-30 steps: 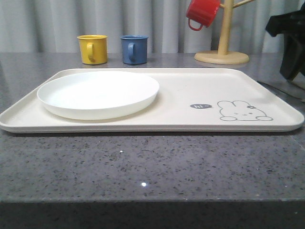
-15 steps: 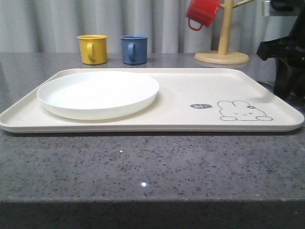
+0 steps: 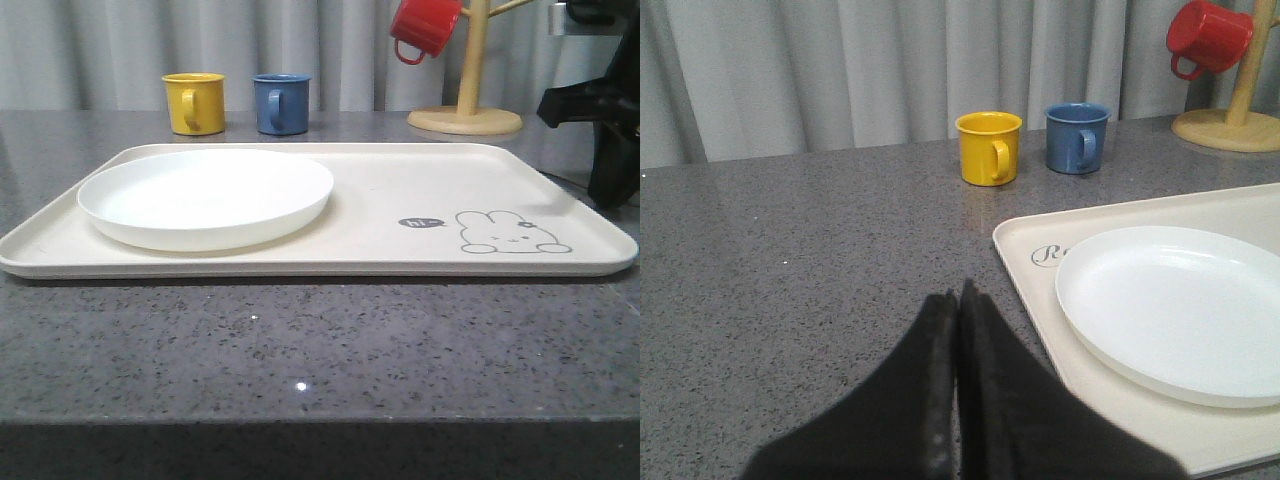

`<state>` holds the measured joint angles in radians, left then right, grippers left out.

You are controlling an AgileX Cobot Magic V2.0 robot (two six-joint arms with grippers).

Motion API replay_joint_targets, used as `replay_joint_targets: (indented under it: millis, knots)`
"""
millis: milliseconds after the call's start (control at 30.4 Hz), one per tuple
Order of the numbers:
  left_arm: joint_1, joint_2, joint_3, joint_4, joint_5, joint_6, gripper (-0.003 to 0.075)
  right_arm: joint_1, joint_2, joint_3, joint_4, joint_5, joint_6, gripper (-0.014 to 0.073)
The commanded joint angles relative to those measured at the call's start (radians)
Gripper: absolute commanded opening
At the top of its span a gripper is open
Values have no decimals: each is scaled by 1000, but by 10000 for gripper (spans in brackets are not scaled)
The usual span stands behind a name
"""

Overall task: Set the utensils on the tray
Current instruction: 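Reach the right gripper down and grasp the silver fork, then carry the fork with the right gripper and lower it beside the plate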

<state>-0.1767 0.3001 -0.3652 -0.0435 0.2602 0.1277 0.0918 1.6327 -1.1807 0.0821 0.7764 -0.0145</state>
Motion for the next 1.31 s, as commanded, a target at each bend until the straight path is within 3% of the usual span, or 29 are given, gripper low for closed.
replay_joint_targets:
  millis: [0,131,296,493,887,1085,1282]
  knots:
    - [5,6,-26,-9,-83,-11,-18,-2,-42,-32,4,-26,-7,-32]
    - [5,6,-26,-9,-83,-11,-18,-4,-84,-34,-8,-14,1,-25]
    - [5,6,-26,-9,-83,-11,-18,7,-142,-101,-59,81,117,-25]
    - [5,6,-26,-9,-83,-11,-18,101,-148,-216,-174,226,251,-25]
    - [5,6,-26,-9,-83,-11,-18,377,-14,-345,-182,205,445,-25]
    - [5,6,-26,-9,-83,-11,-18,397,73,-376,-165,174,595,-25]
    - [5,6,-26,-9,-83,-11,-18,397,111,-377,-112,126,622,-25]
